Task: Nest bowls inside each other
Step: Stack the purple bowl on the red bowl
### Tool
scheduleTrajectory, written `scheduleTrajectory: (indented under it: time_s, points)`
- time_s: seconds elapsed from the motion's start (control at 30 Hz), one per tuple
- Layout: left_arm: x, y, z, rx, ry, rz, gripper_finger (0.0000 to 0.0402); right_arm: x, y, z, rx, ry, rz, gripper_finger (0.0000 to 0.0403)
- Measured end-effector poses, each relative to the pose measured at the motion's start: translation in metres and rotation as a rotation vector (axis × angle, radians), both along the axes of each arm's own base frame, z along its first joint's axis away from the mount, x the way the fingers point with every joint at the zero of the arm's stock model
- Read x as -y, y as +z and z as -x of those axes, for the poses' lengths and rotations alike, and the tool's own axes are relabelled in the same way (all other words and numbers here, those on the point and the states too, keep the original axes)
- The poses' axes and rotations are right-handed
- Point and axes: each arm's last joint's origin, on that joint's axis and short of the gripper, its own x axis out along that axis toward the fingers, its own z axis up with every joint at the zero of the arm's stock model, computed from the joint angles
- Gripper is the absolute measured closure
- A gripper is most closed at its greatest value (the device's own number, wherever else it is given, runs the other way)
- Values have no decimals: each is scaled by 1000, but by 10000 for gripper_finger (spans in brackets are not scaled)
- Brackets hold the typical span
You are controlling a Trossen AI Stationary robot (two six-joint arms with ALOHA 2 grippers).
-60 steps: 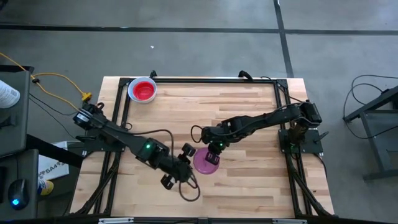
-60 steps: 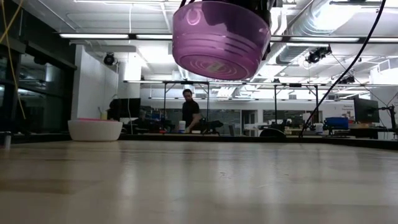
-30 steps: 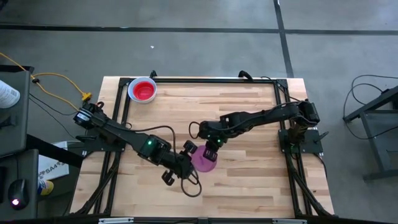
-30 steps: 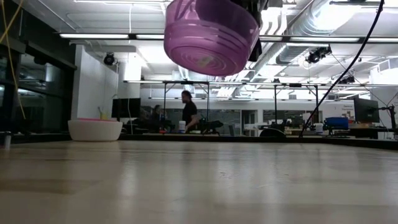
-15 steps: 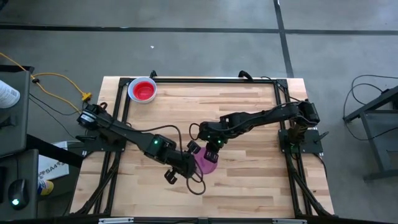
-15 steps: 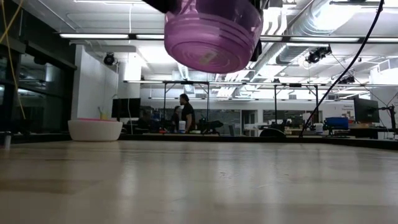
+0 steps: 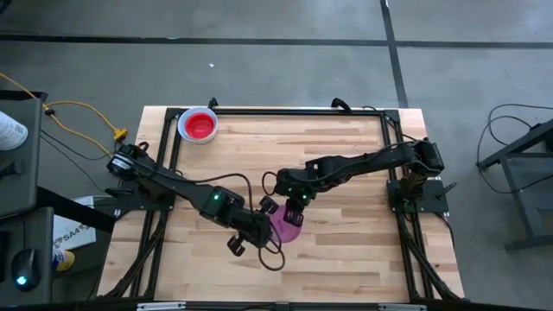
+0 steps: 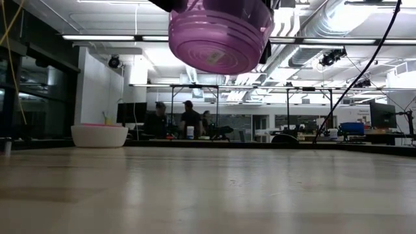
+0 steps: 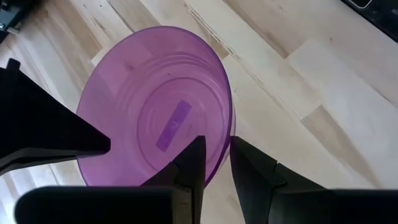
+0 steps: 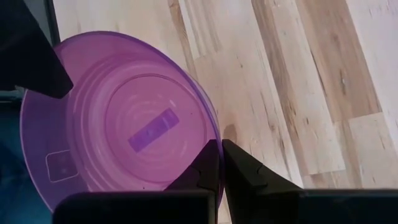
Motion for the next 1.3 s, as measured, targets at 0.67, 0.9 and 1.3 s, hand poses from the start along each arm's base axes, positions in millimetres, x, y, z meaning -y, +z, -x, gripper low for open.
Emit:
scheduleTrajectory:
  time_s: [0.67, 0.9, 1.3]
  points:
    - [2, 0, 1, -16, -18, 35, 398, -10, 3, -3, 52, 32, -21, 400]
    - [2, -1, 1, -26, -27, 49, 400, -11, 4, -4, 66, 54, -49, 373]
    - [2, -3, 3, -57, -9, 62, 401, -13, 6, -6, 89, 77, -95, 291]
